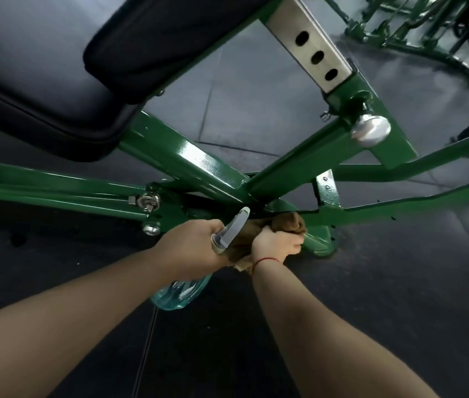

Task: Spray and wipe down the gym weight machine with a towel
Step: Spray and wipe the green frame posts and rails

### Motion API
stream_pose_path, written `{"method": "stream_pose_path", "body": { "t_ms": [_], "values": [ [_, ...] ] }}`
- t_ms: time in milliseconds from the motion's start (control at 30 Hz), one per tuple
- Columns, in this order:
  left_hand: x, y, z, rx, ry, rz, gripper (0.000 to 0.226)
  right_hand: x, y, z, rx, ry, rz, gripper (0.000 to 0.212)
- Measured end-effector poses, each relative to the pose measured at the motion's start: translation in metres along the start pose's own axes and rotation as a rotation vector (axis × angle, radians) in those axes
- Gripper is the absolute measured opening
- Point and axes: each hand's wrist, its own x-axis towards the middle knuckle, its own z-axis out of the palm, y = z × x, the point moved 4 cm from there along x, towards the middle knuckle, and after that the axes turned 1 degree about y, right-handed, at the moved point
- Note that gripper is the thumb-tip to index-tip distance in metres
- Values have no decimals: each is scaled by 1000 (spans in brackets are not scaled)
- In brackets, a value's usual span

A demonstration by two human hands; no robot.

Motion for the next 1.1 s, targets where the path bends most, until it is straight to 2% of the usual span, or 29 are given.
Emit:
{"method": "stream_pose_path", "body": {
  "t_ms": [67, 133, 200, 267, 367, 467, 667, 700, 800, 867, 1000, 1100],
  "values": [
    [-4, -7, -1, -14, 30, -1, 21, -3, 0, -13, 99, 59, -78, 75],
    [-7, -15, -2, -5, 48, -13, 16, 3, -7, -37, 155, 200, -209, 75],
    [-9, -22, -1, -7, 59, -24, 18, 17, -19, -56, 168, 328, -286, 79],
    [-10, -29, 2, -47, 53, -42, 17, 35, -29, -64, 109, 382, -303, 82],
    [-10, -35, 5, -80, 35, -45, 16, 41, -32, -56, -36, 332, -304, 82],
    [-9, -38, 10, -80, 9, -57, 15, 27, -17, -40, -59, 257, -252, 79],
    [-11, -48, 12, -75, 14, -57, 16, -24, 31, -4, -112, -114, -201, 64],
    [-11, -51, 11, -73, 17, -58, 17, -27, 33, -6, -76, -104, -198, 64],
    [-14, -61, 8, -82, 30, -80, 18, -25, 15, -19, 25, 104, -305, 69],
    [-15, -67, 6, -118, 29, -114, 15, -15, -1, -17, 79, 176, -328, 73],
    [-16, -77, 1, -135, 14, -129, 15, -3, -6, 4, 78, 219, -220, 72],
    [-19, -84, -4, -116, 20, -137, 15, -18, 9, 23, 29, 121, -155, 74]
  ]
}}
